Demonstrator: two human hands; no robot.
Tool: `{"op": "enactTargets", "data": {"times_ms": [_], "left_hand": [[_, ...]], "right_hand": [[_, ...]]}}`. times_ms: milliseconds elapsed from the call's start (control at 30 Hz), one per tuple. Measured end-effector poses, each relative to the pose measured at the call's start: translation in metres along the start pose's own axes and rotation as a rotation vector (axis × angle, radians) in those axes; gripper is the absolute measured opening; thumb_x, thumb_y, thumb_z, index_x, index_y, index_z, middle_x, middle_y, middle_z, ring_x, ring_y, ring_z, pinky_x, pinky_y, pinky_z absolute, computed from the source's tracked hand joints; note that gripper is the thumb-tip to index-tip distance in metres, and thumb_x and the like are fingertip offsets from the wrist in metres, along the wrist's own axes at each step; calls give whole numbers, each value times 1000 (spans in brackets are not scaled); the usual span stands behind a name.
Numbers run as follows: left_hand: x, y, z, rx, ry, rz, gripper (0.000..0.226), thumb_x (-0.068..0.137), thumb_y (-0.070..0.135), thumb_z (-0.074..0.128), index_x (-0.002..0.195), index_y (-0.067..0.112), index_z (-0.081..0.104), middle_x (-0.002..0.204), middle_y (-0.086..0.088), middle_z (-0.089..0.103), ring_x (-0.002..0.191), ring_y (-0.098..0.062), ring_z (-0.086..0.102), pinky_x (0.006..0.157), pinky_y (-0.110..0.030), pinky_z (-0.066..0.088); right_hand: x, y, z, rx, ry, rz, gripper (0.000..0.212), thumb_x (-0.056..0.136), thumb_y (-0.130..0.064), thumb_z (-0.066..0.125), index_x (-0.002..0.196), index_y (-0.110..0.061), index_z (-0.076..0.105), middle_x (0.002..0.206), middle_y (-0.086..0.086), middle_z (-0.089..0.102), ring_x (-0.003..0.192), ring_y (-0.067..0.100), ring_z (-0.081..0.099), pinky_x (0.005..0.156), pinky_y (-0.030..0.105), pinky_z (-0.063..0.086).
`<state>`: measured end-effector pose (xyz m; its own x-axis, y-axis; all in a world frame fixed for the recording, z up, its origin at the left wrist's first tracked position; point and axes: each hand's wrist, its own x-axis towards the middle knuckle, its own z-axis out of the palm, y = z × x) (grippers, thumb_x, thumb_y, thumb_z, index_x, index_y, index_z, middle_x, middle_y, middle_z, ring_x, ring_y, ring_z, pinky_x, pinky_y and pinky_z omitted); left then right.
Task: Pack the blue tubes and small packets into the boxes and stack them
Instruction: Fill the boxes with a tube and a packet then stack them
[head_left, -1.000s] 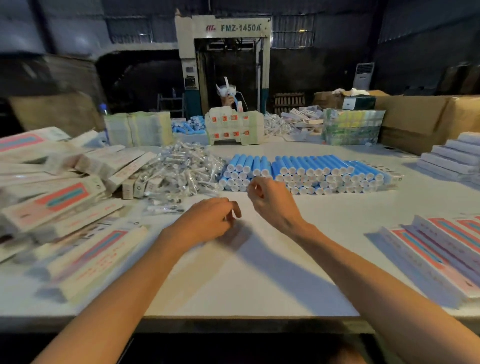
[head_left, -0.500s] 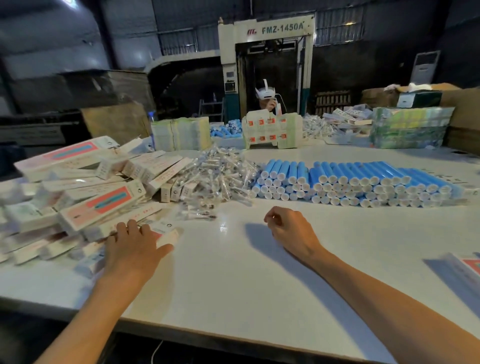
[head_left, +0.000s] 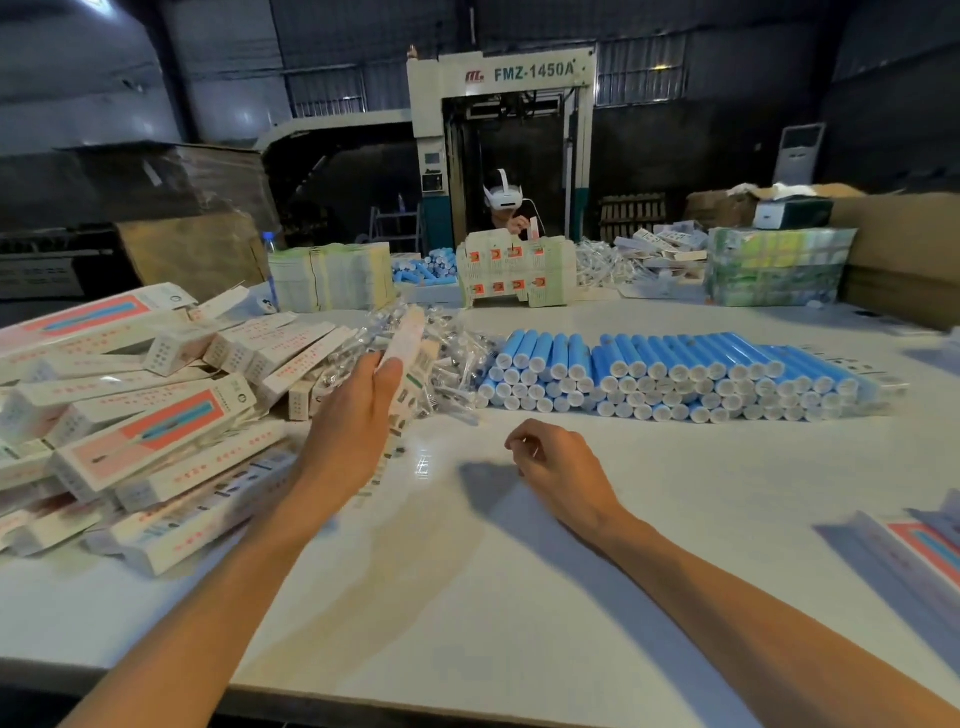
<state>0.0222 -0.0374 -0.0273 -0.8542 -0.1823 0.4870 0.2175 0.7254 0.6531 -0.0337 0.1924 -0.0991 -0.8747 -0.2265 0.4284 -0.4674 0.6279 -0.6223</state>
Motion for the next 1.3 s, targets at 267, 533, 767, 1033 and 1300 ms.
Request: {"op": "enactTargets", "data": {"times_ms": [267,533,767,1033,1300], "left_hand": [[30,-15,74,-860,-98,-375,62,111,63,28,136,21,66,104,-12,81,79,-26,75,67,-35,57],[28,-32,81,-1093,-117,-400,72,94,78,38,120,19,70,93,-9,80,68,-20,74,59,-29,60],[27,-31,89,-1091,-225,-337,31,107,20,59,138,21,54,117,-11,78,93,-23,77,82,-39,64],[28,-32,80,-1093,-348,-202,44,100,15,70,142,13,58,130,-14,74,119,-35,73,105,-54,57],[25,-26,80,-1160,-522,-186,59,94,17,75,148,8,52,138,-21,69,127,-44,66,112,-62,49]], "right_hand": [[80,-9,-41,-85,155,129,22,96,-13,53,112,-10,68,103,9,73,90,29,68,83,43,57],[171,15,-56,-576,-76,346,18,97,-5,51,114,-1,57,123,21,60,104,36,58,77,39,47],[199,10,-60,-679,-402,528,9,98,-1,59,105,4,58,96,19,65,84,32,65,72,39,59],[196,27,-56,-717,-135,439,58,104,-1,39,154,10,13,156,31,24,132,43,47,91,41,44],[131,-35,-80,484,188,176,36,111,-39,39,114,-9,60,100,2,67,87,13,61,69,25,46]]}}
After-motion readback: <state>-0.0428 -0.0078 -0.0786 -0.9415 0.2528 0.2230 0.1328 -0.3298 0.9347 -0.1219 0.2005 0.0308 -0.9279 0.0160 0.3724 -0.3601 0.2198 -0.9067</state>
